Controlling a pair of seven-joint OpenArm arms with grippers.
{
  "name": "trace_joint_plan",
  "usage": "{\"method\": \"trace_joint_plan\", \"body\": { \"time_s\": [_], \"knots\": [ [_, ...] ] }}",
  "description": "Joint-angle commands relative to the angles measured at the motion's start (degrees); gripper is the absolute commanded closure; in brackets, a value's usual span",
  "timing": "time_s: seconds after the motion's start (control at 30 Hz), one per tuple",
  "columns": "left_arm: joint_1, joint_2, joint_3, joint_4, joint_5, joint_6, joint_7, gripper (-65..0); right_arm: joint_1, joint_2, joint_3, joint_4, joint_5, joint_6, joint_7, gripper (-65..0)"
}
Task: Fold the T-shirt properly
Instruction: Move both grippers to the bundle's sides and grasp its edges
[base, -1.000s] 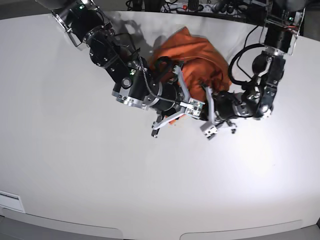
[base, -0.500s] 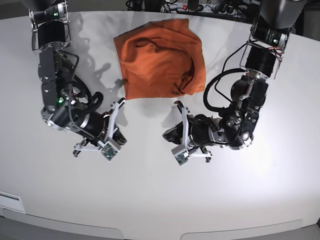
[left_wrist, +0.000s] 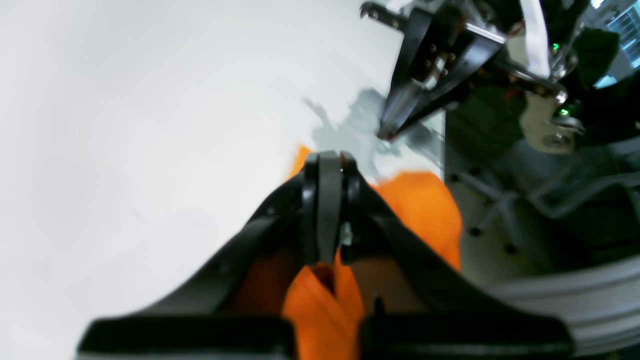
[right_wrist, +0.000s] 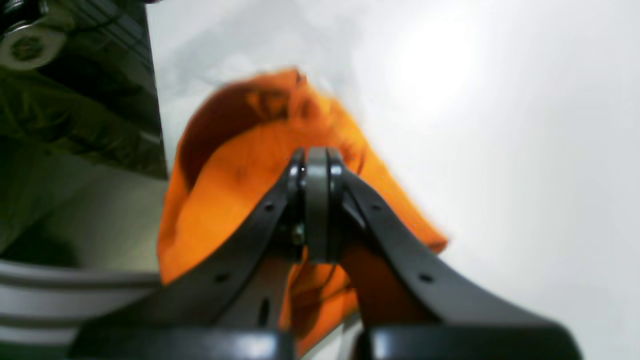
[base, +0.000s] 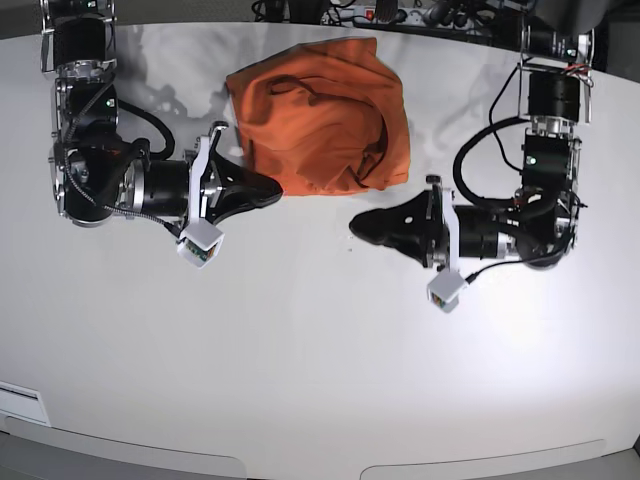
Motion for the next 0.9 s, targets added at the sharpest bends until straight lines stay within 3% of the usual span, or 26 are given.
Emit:
{"method": "trace_joint_plan", "body": {
  "time_s": [0.0, 0.23, 0.33, 0.43, 0.57, 0.73, 0.87],
  "knots": [
    [-0.3, -0.2, -0.3, 2.4, -1.7, -0.4, -0.8, 0.0, 0.3, 0.5, 0.3, 1.0, 1.6, 0.1, 0.9, 0.0],
    [10.4, -0.2, -0.3, 11.9, -1.7, -0.4, -0.8, 0.0, -4.5, 0.5, -0.6, 1.0, 1.2, 0.1, 0.9, 0.0],
    [16.5, -0.2, -0.3, 14.1, 1.7, -0.4, -0.8, 0.0, -7.2, 0.3, -1.9, 1.0, -0.9, 0.1, 1.2, 0.0],
    [20.9, -0.2, -0.3, 14.1, 10.5, -0.4, -0.8, 0.0, -8.6, 0.3, -3.9, 1.0, -8.8, 0.1, 5.9, 0.0],
    [24.1, -0.2, -0.3, 14.1, 25.0, -0.4, -10.6, 0.0, -8.7, 0.3, -7.3, 1.0, -19.4, 0.1, 12.5, 0.0],
    [23.5, -0.2, 1.4, 13.8, 37.9, -0.4, -19.9, 0.0, -8.7, 0.3, -12.1, 1.0, -34.4, 0.1, 19.9, 0.0],
    [20.1, -0.2, 6.6, 13.3, 46.8, 1.4, -26.9, 0.0, -8.6, 0.3, -12.8, 1.0, -40.0, 0.1, 23.5, 0.0]
  ]
}}
